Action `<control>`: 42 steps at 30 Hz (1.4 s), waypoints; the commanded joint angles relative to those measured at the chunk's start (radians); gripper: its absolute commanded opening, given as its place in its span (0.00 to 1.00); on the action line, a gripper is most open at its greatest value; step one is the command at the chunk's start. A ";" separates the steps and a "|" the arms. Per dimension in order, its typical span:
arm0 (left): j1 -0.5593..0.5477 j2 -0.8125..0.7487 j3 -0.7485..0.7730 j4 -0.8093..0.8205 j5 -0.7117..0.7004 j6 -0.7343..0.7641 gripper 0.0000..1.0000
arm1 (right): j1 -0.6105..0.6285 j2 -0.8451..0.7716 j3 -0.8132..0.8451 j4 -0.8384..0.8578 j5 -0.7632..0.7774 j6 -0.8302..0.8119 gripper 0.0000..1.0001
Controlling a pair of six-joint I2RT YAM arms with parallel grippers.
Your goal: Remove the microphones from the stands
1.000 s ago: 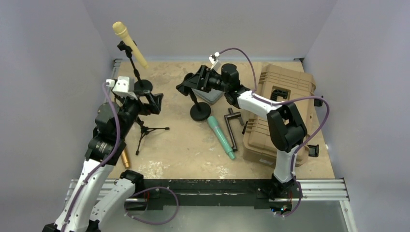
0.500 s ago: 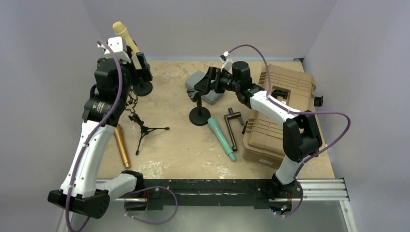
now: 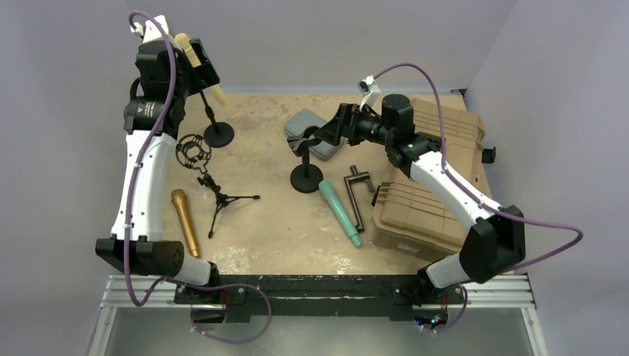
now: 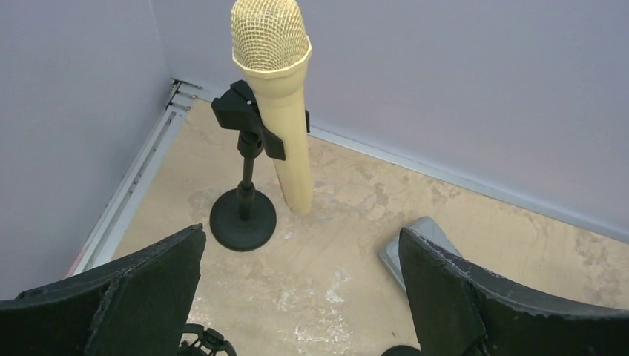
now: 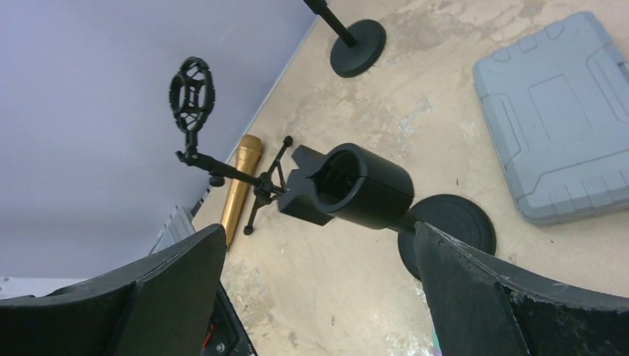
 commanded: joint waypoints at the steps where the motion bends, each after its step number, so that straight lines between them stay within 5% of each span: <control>1: 0.003 0.040 0.049 0.026 -0.067 0.006 1.00 | 0.001 -0.092 -0.035 -0.050 0.027 -0.041 0.96; 12: 0.005 0.224 0.073 0.187 -0.354 0.130 0.93 | -0.002 -0.273 -0.098 -0.106 0.125 -0.063 0.96; 28: 0.019 0.395 0.102 0.410 -0.307 0.141 0.73 | -0.002 -0.313 -0.151 -0.110 0.135 -0.041 0.96; 42: 0.018 0.323 0.050 0.451 -0.284 0.197 0.05 | -0.002 -0.296 -0.154 -0.106 0.133 -0.036 0.96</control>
